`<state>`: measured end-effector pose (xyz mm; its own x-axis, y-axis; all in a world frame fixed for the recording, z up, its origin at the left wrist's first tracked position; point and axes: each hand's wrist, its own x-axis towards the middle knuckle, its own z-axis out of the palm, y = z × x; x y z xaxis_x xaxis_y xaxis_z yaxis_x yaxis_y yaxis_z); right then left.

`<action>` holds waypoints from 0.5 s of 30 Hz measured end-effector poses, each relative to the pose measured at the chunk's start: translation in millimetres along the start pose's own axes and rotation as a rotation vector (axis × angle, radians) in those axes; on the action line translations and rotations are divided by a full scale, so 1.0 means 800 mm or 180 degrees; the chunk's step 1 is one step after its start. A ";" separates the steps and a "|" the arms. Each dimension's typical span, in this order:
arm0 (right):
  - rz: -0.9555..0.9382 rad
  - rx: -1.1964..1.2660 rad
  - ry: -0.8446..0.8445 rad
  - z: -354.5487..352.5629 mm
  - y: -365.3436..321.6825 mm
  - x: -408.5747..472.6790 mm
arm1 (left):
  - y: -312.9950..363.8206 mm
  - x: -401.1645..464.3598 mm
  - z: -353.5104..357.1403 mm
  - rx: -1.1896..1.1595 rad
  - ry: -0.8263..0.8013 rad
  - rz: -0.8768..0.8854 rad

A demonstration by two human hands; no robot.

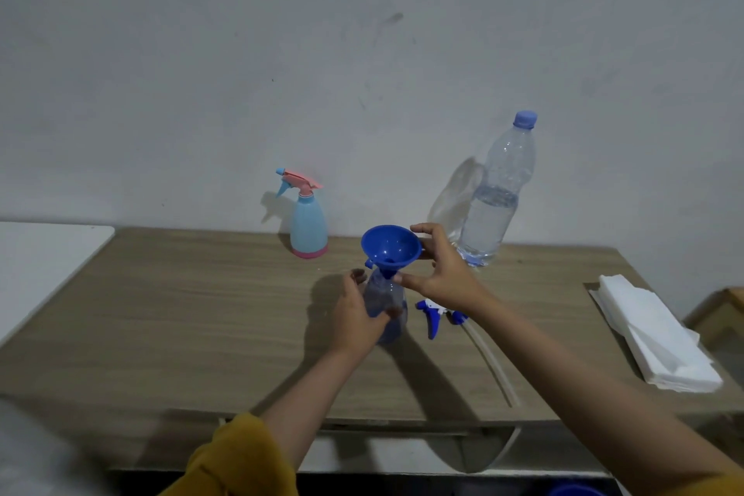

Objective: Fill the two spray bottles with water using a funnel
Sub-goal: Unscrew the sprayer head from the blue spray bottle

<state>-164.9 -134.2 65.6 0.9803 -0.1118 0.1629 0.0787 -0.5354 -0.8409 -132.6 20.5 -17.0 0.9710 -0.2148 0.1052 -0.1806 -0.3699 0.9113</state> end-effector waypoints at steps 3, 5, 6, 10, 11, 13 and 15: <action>0.0020 -0.0009 0.0024 -0.005 0.000 -0.005 | 0.002 -0.002 -0.001 -0.0057 0.0157 0.0035; 0.0015 -0.0060 0.0032 -0.010 0.001 -0.008 | 0.006 -0.008 -0.003 -0.0029 0.0306 0.0089; 0.0015 -0.0089 0.0037 -0.014 0.002 -0.010 | 0.009 -0.013 -0.002 -0.0035 0.0411 0.0119; -0.0033 -0.0172 0.0164 -0.037 0.010 -0.009 | 0.021 -0.055 0.014 -0.0160 0.1031 0.0226; -0.0071 -0.0204 0.0226 -0.045 0.013 -0.007 | 0.024 -0.066 0.023 -0.0186 0.1059 0.0259; -0.0176 -0.0286 0.0369 -0.063 0.017 -0.003 | 0.031 -0.077 0.047 -0.0210 0.0978 0.0311; -0.0278 -0.0376 0.0535 -0.085 0.021 0.000 | 0.046 -0.073 0.072 -0.0262 0.0841 0.0323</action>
<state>-175.5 -199.8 86.6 0.9259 -0.1934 0.3246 0.1305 -0.6425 -0.7551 -204.9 -32.6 -12.8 0.9577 -0.0002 0.2876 -0.2760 -0.2817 0.9189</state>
